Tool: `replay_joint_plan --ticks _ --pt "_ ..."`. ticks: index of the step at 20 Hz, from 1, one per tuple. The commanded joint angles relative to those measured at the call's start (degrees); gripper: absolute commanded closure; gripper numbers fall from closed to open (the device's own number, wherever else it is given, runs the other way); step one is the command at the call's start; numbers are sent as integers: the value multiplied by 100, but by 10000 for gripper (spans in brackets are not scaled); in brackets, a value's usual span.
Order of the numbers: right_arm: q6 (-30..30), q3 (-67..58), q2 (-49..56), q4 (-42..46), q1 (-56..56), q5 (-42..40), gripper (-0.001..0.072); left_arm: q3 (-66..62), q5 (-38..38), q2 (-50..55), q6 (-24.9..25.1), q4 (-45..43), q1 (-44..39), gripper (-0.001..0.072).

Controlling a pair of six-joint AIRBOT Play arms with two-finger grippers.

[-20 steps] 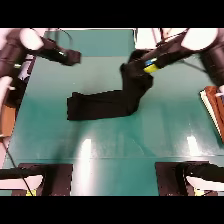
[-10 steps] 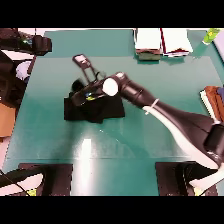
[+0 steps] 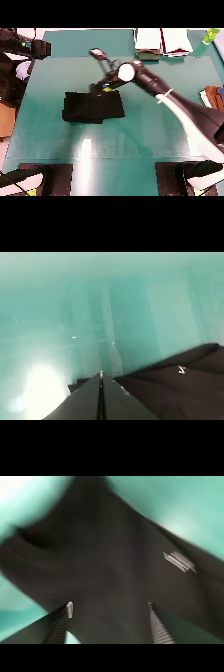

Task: Fold the shirts.

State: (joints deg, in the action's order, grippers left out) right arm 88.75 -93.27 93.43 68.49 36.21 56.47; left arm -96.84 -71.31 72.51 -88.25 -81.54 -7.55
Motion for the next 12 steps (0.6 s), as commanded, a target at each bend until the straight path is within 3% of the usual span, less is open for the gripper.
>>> replay_joint_plan --ticks 1,2,6,12 --pt "-22 1154 -568 4 -1115 686 27 2 -129 -4 24 142 4 679" --pt "-17 1432 -636 -122 -1384 699 -8 2 -114 -4 24 232 4 679" --pt "-20 1980 -455 -1025 -1884 658 -8 4 15 -2 24 542 2 679" --pt "13 1231 586 -1062 -1266 656 0 4 -105 -2 26 549 2 679"
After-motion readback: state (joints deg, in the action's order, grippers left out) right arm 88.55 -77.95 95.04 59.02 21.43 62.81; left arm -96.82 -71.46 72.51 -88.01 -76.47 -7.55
